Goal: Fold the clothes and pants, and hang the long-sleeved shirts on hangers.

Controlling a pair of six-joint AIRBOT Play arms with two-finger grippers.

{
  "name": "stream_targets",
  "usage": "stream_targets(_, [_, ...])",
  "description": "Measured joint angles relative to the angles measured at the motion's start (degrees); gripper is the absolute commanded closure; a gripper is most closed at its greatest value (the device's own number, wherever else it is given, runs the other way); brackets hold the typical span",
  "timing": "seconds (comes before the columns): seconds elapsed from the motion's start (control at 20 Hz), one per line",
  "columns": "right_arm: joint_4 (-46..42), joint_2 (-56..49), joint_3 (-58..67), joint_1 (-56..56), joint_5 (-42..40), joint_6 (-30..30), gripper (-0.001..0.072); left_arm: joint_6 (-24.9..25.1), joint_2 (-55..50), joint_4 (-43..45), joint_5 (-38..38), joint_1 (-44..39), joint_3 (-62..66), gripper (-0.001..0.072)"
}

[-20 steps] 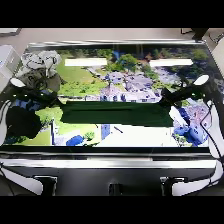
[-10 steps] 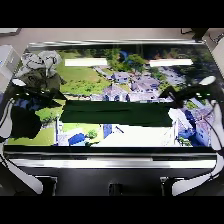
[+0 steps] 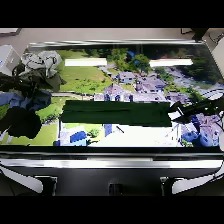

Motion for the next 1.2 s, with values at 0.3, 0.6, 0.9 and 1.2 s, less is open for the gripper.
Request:
stream_targets(0.3, [5.3, -1.5, -2.1, 6.1, -5.1, -3.7, 0.0659, 0.5, 5.6, -0.7, -0.7, -5.5, 0.2, 0.0003])
stream_targets(0.6, [6.5, 3.2, 0.8, 11.8, -5.1, -3.3, 0.0664, 3.5, 6.2, -1.0, 3.1, -16.8, -1.1, 0.0677])
stream_targets(0.9, [7.0, 16.0, 5.3, 19.3, -3.3, 1.3, 0.0664, 4.6, 2.1, -0.9, 21.2, -35.8, -9.6, 0.0685])
stream_targets(1.2, [5.8, 28.2, 6.3, 23.2, 1.1, 8.5, 0.0663, -4.2, -3.3, -1.5, 38.4, -49.3, -16.2, 0.0687])
